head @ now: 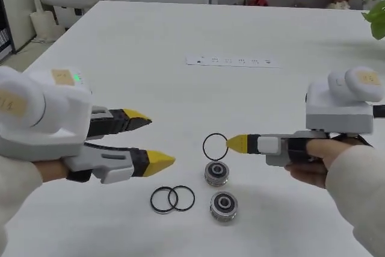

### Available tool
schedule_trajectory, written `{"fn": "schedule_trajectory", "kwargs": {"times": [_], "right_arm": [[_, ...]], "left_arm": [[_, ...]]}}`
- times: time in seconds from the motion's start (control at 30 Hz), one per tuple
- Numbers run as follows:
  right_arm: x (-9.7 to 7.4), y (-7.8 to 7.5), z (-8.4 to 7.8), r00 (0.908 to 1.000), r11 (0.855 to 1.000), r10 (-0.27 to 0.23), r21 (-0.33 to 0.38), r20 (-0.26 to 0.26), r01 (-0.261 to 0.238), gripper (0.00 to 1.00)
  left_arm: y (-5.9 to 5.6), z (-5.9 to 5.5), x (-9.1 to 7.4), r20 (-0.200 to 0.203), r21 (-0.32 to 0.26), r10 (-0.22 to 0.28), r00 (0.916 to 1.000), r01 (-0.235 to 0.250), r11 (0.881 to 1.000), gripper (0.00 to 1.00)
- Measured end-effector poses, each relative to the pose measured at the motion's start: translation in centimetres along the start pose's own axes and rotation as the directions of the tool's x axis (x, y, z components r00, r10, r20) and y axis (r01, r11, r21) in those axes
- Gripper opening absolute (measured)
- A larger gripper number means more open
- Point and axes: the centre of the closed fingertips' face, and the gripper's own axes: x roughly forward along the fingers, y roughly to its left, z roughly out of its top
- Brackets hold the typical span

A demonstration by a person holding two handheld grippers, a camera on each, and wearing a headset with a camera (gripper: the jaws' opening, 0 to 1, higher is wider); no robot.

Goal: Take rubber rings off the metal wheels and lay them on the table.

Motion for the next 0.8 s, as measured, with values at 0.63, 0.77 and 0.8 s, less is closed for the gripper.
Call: {"fn": "schedule_trajectory", "kwargs": {"times": [0.63,0.77,0.8], "right_arm": [[1.1,2.4,-1.2,0.996,0.997,0.071,0.001,-0.054,-0.072,0.0],[1.3,2.8,-1.5,0.9946,0.997,0.081,0.003,-0.065,-0.081,0.0],[1.4,2.9,-1.6,0.994,0.996,0.084,0.002,-0.07,-0.084,0.0]], "left_arm": [[-0.7,-1.4,-1.9,0.001,-0.008,0.002,1.0,-0.002,1.0,0.59],[-0.8,-1.6,-2.1,0.005,-0.013,-0.005,1.0,0.005,1.0,0.63],[-0.9,-1.7,-2.2,0.006,-0.015,-0.006,1.0,0.006,1.0,0.65]]}}
